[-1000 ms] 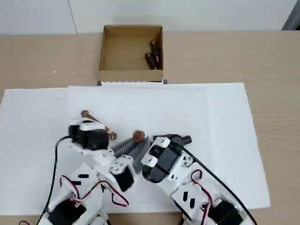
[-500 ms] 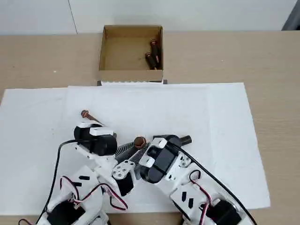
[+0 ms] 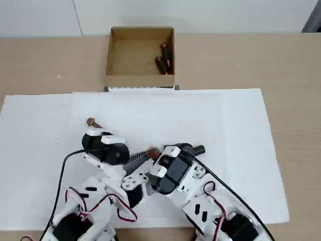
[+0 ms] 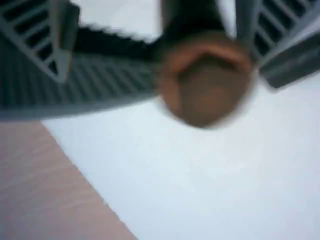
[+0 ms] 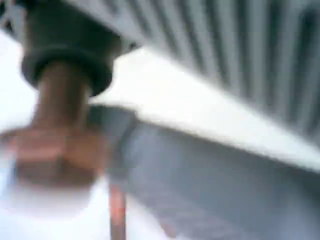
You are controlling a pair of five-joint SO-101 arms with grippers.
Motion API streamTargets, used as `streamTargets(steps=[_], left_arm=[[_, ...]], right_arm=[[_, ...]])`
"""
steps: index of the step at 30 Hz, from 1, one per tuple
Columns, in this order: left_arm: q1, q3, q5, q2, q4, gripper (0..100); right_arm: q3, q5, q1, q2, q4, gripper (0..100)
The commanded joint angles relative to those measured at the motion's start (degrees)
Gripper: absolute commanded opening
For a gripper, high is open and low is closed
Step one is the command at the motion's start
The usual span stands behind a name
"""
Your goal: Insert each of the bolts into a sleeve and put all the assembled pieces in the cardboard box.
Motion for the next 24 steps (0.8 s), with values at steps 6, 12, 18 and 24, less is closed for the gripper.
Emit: streamTargets(steps=[6, 12, 18, 24], left_arm=[[-0.97, -0.4, -0.88, -0.53, 0.0, 21], [-4.66, -3.47, -0.79, -0.53, -0.88, 21], [-13.45, -5.41, -4.48, -0.53, -1.49, 0], [-23.56, -4.35, -9.93, -0.53, -1.49, 0]], right_arm=[[-0.88, 0.62, -0.04, -0.4, -1.71, 0.3], [-0.88, 0.62, 0.04, -0.4, -1.71, 0.3], [-0.88, 0.53, 1.27, -0.4, -1.71, 0.3], [-0.44, 0.44, 5.58, -0.48, -1.71, 0.3]])
